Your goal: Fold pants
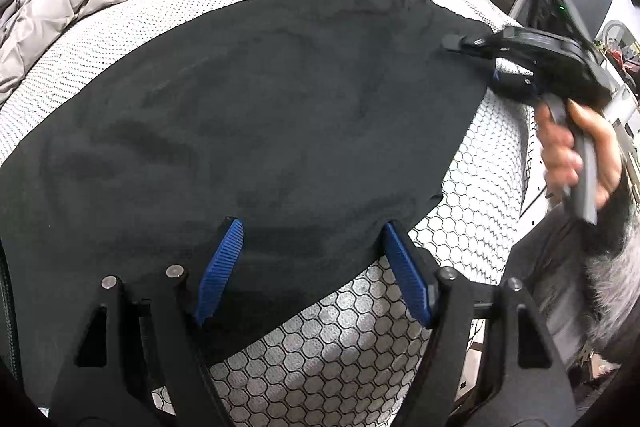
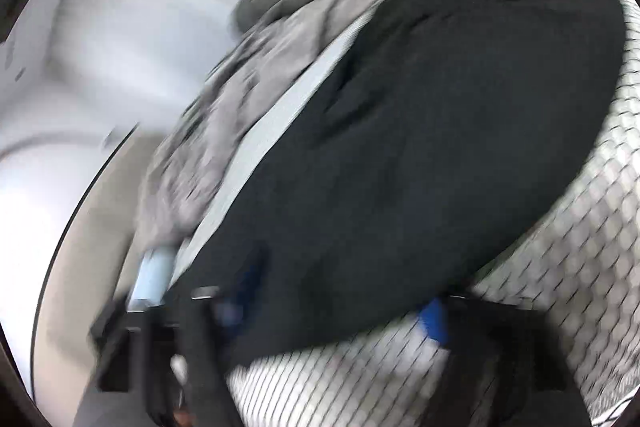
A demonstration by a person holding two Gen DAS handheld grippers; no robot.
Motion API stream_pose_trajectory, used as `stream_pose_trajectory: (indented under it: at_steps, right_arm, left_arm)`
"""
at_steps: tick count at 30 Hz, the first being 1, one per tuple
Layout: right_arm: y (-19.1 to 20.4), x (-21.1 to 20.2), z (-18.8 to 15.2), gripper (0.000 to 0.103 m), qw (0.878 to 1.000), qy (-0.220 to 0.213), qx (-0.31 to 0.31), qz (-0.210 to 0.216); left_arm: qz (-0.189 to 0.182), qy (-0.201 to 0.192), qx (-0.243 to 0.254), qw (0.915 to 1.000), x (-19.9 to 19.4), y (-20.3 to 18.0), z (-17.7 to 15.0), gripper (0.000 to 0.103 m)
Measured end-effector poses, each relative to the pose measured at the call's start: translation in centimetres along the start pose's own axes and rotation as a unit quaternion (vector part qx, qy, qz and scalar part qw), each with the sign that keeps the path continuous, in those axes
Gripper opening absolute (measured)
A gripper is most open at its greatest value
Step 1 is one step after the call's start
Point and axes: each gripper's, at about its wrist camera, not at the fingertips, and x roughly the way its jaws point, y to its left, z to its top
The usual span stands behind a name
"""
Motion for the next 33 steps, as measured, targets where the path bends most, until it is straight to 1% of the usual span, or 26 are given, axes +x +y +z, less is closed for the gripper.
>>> stream_pose_trajectory:
  at_steps: [1, 2, 3, 4, 6, 7, 8, 10, 11, 13, 14, 16, 17, 18, 19, 20, 22, 23, 24, 25, 26, 28, 29, 31, 32, 33]
  right_arm:
    - [-0.3, 0.1, 0.4, 0.014, 1.0, -0.017, 0.008, -0.024]
    - [-1.0, 0.1, 1.0, 0.013, 0.998, -0.032, 0.024, -0.041]
    - [-1.5, 0.2, 1.2, 0.008, 0.998, -0.036, 0.041, -0.036]
    - [-2.0, 0.0, 1.6, 0.007, 0.997, -0.042, 0.056, -0.029]
    - [-2.6, -0.9, 2.6, 0.007, 0.995, -0.066, 0.061, -0.046]
    - [-2.9, -1.7, 3.0, 0.007, 0.992, -0.087, 0.064, -0.062]
    - [-3.9, -2.7, 3.6, 0.007, 0.989, -0.107, 0.083, -0.065]
    - [-5.9, -3.1, 3.9, 0.007, 0.985, -0.106, 0.13, -0.028]
    - [-6.4, -3.0, 3.6, 0.007, 0.982, -0.109, 0.151, -0.023]
    - [-6.1, -3.0, 3.5, 0.009, 0.982, -0.115, 0.15, -0.026]
    - [-5.9, -3.2, 3.4, 0.01, 0.984, -0.107, 0.142, -0.023]
    - [-5.1, -2.8, 2.8, 0.019, 0.988, -0.082, 0.134, 0.005]
    - [-4.7, -2.7, 2.3, 0.022, 0.988, -0.072, 0.132, 0.028]
    - [-4.3, -2.5, 1.7, 0.028, 0.989, -0.055, 0.127, 0.044]
    - [-4.0, -2.5, 1.4, 0.029, 0.99, -0.04, 0.121, 0.054]
    - [-3.5, -2.2, 1.1, 0.029, 0.991, -0.026, 0.113, 0.068]
    - [-2.5, -1.4, 0.9, 0.034, 0.991, 0.0, 0.098, 0.09]
    - [-1.8, -0.8, 0.7, 0.035, 0.991, 0.017, 0.085, 0.099]
    - [-1.3, -0.2, 0.8, 0.036, 0.991, 0.027, 0.078, 0.101]
    - [-1.1, -0.1, 0.4, 0.036, 0.992, 0.035, 0.071, 0.102]
    - [-0.5, 0.5, 0.2, 0.036, 0.992, 0.041, 0.065, 0.101]
    - [-0.3, 1.1, 0.4, 0.036, 0.992, 0.046, 0.065, 0.099]
    - [-0.1, 1.6, 0.5, 0.036, 0.991, 0.049, 0.068, 0.104]
    - [-0.2, 1.3, 0.1, 0.036, 0.991, 0.051, 0.065, 0.107]
    - [-0.2, 1.0, -0.4, 0.036, 0.991, 0.049, 0.063, 0.107]
    - [-0.1, 1.2, -0.5, 0.036, 0.992, 0.048, 0.061, 0.103]
  left_arm:
    - [0.001, 0.0, 0.004, 1.0, 0.0, 0.0, -0.1, 0.069]
    - [0.001, 0.0, 0.006, 1.0, 0.1, 0.0, -0.1, 0.069]
    - [0.0, -0.001, 0.007, 1.0, 0.1, 0.0, -0.2, 0.069]
    - [0.0, -0.001, 0.009, 1.0, 0.0, 0.1, -0.4, 0.069]
    - [0.001, -0.003, 0.009, 1.0, 0.0, 0.1, -0.5, 0.069]
    - [0.001, -0.003, 0.009, 0.9999, -0.1, 0.1, -0.6, 0.069]
    - [0.003, -0.004, 0.012, 0.9999, -0.3, 0.2, -0.8, 0.069]
    - [0.003, -0.007, 0.009, 0.9999, -0.5, 0.2, -0.9, 0.069]
    - [0.001, -0.01, -0.002, 1.0, -0.9, 0.4, -0.9, 0.069]
    - [-0.002, -0.013, -0.031, 0.9994, -1.6, 0.6, -0.7, 0.069]
    - [-0.012, -0.016, -0.053, 0.9984, -2.2, 0.8, -0.7, 0.069]
    - [-0.041, -0.027, -0.095, 0.9942, -3.5, 1.3, -1.2, 0.069]
    - [-0.055, -0.04, -0.126, 0.9897, -4.4, 1.6, -1.9, 0.069]
    - [-0.061, -0.046, -0.148, 0.986, -4.8, 1.8, -2.5, 0.069]
    - [-0.064, -0.051, -0.174, 0.9815, -5.2, 2.2, -3.3, 0.069]
    - [-0.072, -0.057, -0.209, 0.9735, -5.7, 2.6, -4.5, 0.069]
    - [-0.085, -0.063, -0.256, 0.9609, -6.1, 3.1, -6.1, 0.069]
    - [-0.09, -0.068, -0.284, 0.9522, -6.2, 3.4, -7.0, 0.069]
    - [-0.1, -0.081, -0.31, 0.9419, -6.4, 3.6, -7.8, 0.069]
    - [-0.104, -0.091, -0.327, 0.935, -6.3, 3.8, -8.3, 0.069]
    - [-0.106, -0.098, -0.354, 0.9241, -6.1, 4.2, -8.6, 0.069]
    - [-0.115, -0.112, -0.391, 0.9063, -5.7, 5.0, -8.7, 0.069]
    - [-0.114, -0.118, -0.404, 0.8998, -5.2, 5.5, -8.3, 0.069]
    - [-0.1, -0.128, -0.422, 0.8919, -4.6, 6.2, -7.8, 0.069]
    - [-0.091, -0.13, -0.432, 0.8878, -4.2, 6.6, -7.6, 0.064]
    - [-0.083, -0.136, -0.44, 0.8838, -3.8, 6.9, -7.3, 0.055]
